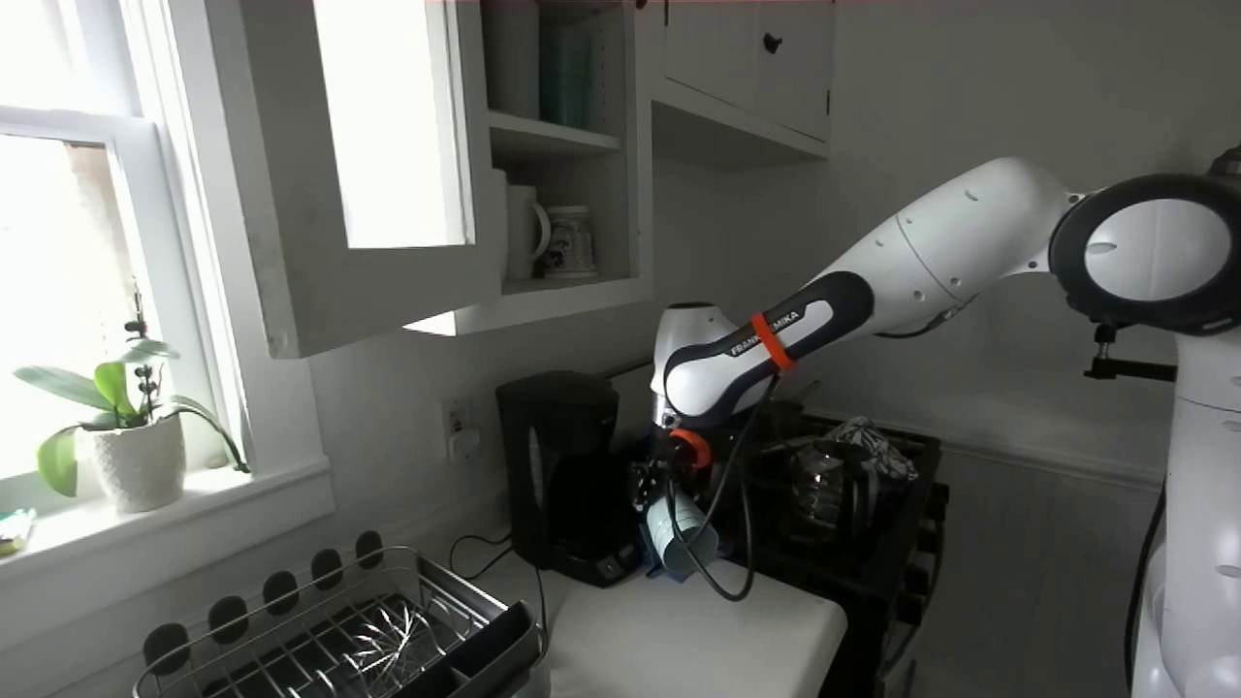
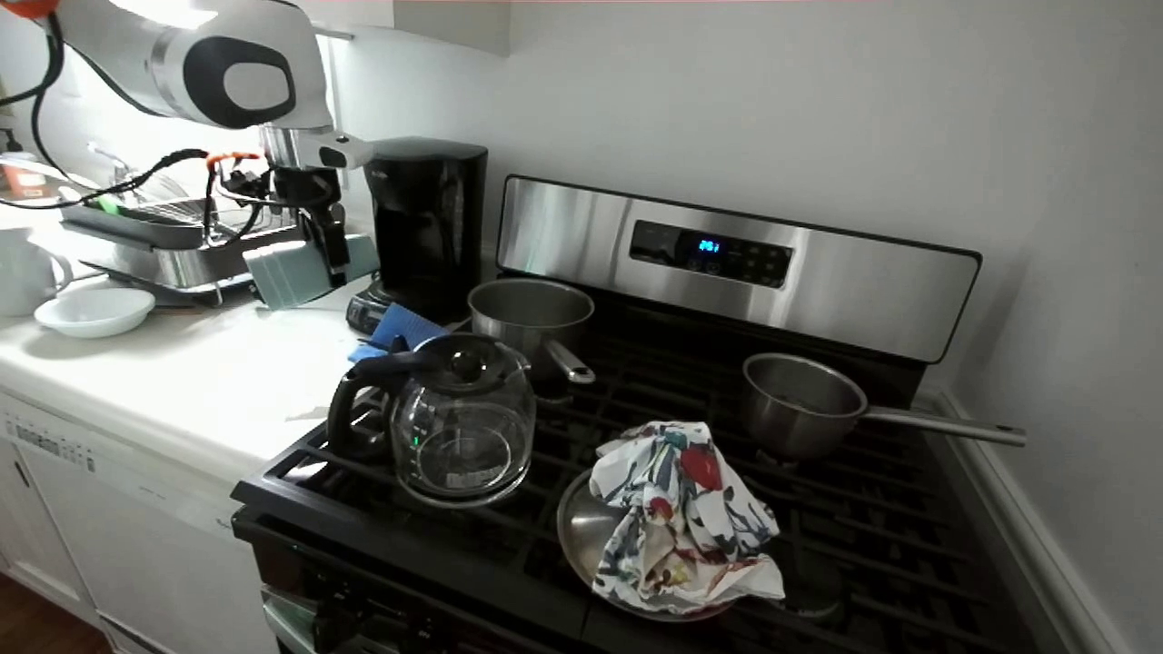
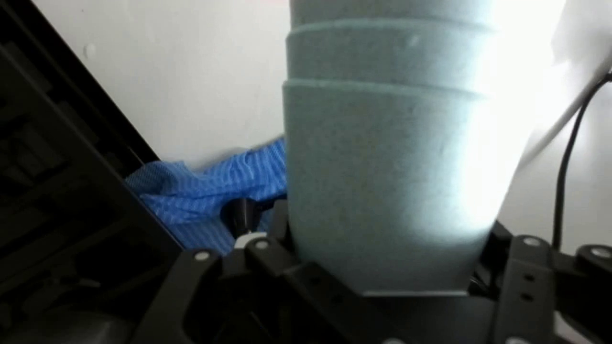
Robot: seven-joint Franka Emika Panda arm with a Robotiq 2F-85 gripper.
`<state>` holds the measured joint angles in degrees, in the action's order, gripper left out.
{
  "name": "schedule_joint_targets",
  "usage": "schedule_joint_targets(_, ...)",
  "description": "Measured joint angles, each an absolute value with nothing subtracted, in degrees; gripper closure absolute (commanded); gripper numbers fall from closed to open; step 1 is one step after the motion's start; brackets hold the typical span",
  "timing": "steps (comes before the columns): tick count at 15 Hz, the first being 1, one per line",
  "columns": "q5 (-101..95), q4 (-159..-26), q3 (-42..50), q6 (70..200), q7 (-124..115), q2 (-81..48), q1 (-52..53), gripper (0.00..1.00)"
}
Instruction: Stack all the blue cups on the kitchen counter together, pick up the blue stacked cups and place them upside down on the bottom shelf of the open cabinet
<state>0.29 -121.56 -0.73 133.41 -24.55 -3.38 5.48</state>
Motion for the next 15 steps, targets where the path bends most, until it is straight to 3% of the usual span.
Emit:
schedule_joint_targets(7, -0.83, -131.37, -3.11, 141.98, -11.30, 8.44, 5.50, 0.40)
schedule_joint_targets(15, 8.08, -142.23, -3.23, 164.91, 4.01, 10.91, 8.43, 0.40)
